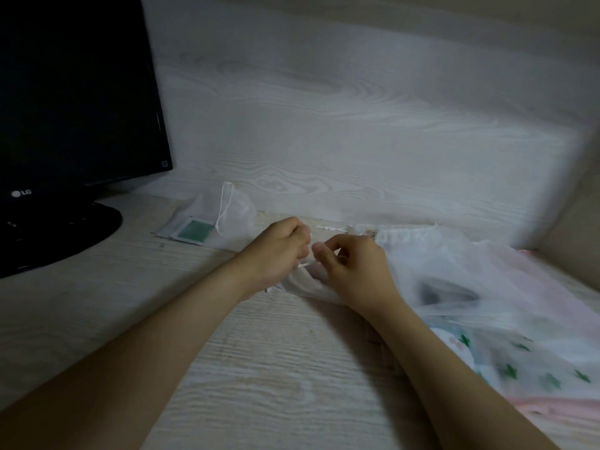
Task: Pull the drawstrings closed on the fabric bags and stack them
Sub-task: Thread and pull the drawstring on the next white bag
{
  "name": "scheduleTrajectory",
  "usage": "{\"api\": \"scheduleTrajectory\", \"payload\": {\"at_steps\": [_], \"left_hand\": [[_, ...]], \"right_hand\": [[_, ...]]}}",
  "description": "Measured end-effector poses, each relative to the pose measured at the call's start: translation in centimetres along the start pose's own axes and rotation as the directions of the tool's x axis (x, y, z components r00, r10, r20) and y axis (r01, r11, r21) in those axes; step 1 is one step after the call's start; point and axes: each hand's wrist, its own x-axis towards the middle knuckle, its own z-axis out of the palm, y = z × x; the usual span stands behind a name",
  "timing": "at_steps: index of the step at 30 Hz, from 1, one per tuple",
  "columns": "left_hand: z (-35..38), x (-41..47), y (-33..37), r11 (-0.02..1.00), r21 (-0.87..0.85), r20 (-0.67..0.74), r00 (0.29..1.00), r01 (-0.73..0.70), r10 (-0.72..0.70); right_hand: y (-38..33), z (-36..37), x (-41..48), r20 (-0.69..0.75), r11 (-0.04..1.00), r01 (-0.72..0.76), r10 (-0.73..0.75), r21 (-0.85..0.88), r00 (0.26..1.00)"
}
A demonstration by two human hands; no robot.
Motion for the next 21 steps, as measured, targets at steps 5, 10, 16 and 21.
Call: {"api": "scheduleTrajectory", "payload": {"at_steps": [5,10,16,21], "left_hand": [[0.3,-0.6,-0.2,0.978,0.168,0.03,0.993,-0.12,0.116],[0.1,-0.8,-0.1,0.95,0.284,0.024,0.991,-0.131,0.129],[-0.3,-0.3,-0.4,0.984,0.15,0.069,0.994,-0.09,0.081],[-0.6,-1.1,0.9,0.984,0.155,0.157,0.985,-0.092,0.067]], "right_hand": [[-0.5,-0.6,-0.1,0.082,0.953,-0.027,0.003,0.301,0.997],[-0.5,-0.5,-0.4,0.041,0.955,-0.046,0.035,0.291,0.999],[-1.1,-0.5,-0.2,0.005,0.951,-0.157,0.162,0.267,0.987],[-1.0,-0.5,-0.3,-0.069,0.969,-0.143,0.159,0.201,0.985]]}}
